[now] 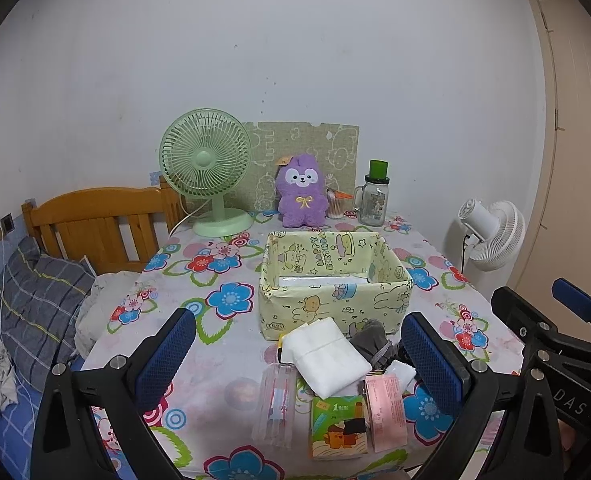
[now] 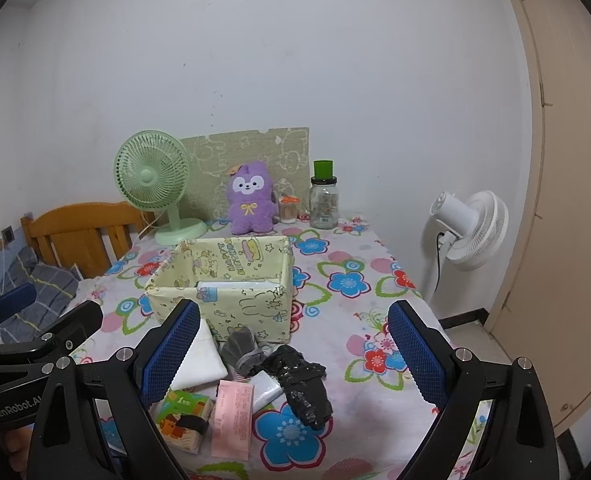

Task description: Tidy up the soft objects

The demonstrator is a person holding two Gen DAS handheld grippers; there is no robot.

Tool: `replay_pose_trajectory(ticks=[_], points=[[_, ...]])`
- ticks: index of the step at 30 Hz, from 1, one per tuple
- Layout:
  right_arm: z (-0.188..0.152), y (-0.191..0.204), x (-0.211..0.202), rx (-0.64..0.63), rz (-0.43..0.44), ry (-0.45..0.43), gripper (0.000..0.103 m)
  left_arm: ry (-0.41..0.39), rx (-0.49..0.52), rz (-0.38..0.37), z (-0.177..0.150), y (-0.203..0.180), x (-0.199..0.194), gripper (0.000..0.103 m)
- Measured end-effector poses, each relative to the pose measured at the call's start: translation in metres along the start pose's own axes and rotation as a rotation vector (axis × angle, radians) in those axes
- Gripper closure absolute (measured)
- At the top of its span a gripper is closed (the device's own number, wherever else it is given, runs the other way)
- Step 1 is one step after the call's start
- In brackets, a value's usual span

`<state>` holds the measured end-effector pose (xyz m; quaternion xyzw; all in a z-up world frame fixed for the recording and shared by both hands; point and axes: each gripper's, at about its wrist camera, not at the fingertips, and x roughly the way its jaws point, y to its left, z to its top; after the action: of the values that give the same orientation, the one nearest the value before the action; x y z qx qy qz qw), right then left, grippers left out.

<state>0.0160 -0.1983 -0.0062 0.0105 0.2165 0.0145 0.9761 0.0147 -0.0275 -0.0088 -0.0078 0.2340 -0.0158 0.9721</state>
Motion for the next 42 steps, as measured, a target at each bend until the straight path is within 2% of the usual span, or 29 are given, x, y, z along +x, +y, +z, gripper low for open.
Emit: replay_pose_trajectory(ticks=[42], points=[[0.0017, 0.0019, -0.0021, 0.007, 0.025, 0.002, 0.006, 0.013, -0.009, -0.001, -0.0009, 0.0088, 0.0011, 0.0]])
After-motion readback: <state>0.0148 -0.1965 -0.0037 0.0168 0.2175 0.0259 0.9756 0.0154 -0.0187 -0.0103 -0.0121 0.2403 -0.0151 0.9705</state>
